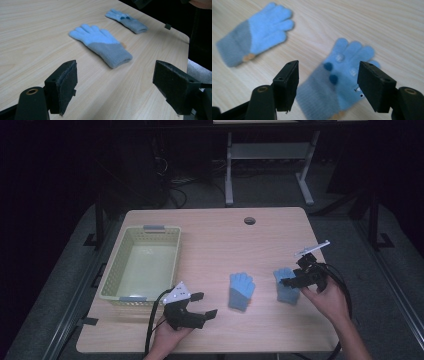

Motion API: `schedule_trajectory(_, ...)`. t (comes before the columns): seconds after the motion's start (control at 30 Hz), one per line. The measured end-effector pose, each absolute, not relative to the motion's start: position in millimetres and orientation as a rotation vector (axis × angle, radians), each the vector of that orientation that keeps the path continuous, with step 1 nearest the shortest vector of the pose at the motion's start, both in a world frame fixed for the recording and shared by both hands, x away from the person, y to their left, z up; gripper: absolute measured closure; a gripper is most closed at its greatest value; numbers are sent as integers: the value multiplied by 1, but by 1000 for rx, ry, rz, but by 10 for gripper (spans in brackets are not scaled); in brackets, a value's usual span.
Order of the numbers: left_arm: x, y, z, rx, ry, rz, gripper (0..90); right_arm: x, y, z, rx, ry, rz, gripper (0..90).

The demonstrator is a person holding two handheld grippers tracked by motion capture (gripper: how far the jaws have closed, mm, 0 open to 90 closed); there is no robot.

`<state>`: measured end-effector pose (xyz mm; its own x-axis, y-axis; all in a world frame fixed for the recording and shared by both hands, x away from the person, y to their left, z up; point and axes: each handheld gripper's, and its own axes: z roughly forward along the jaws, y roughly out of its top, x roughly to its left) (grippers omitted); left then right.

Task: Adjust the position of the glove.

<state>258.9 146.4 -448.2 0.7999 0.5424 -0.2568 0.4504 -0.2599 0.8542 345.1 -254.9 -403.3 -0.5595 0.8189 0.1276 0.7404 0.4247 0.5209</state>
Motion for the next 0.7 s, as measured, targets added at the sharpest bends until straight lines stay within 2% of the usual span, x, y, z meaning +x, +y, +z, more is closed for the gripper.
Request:
schedule_trajectory(0.33,257,145,-447,1892,744,98,195,354,-252,-415,1406,2549,706,368)
schedule_trajectory(0.7,257,144,-448,1904,744,105,195,356,-250,-433,1436,2574,605,455)
